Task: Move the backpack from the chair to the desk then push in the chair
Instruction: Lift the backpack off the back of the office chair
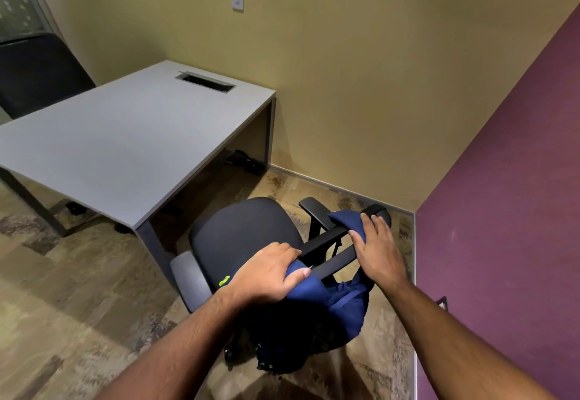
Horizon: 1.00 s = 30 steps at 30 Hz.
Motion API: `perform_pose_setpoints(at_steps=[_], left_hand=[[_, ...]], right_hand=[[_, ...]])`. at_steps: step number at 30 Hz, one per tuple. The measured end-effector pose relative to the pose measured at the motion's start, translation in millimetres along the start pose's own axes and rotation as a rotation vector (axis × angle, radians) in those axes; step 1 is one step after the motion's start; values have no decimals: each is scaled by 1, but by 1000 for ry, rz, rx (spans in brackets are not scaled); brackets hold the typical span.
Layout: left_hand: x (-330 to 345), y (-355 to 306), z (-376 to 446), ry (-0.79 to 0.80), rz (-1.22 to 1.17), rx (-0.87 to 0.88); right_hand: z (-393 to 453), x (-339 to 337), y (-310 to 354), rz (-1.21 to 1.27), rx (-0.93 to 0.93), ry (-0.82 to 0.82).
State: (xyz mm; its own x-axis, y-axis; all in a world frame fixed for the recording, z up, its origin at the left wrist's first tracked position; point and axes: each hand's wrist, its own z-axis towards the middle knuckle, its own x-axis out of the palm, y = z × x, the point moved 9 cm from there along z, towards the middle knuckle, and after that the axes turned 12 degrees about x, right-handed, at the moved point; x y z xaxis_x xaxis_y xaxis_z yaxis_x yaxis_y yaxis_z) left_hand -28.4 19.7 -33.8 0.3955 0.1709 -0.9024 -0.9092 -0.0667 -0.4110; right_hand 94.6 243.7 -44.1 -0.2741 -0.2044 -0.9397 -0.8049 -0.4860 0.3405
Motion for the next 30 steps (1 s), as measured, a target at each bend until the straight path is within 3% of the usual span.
perform_pose_setpoints(at_steps=[9,18,23,30], left_hand=[[-1,14,-8,-25,-22,20],[-17,8,-19,-95,159,7],[-35,-1,-35,-213,254,-37],[-48,-22,-56,-343,415,-139]], right_hand=[[-6,-4,5,-46,20,-78],[-8,-25,18,-83,-76,-176],[-6,-27,22,-44,-90,-90],[7,-38,35,-272,-215,-43]])
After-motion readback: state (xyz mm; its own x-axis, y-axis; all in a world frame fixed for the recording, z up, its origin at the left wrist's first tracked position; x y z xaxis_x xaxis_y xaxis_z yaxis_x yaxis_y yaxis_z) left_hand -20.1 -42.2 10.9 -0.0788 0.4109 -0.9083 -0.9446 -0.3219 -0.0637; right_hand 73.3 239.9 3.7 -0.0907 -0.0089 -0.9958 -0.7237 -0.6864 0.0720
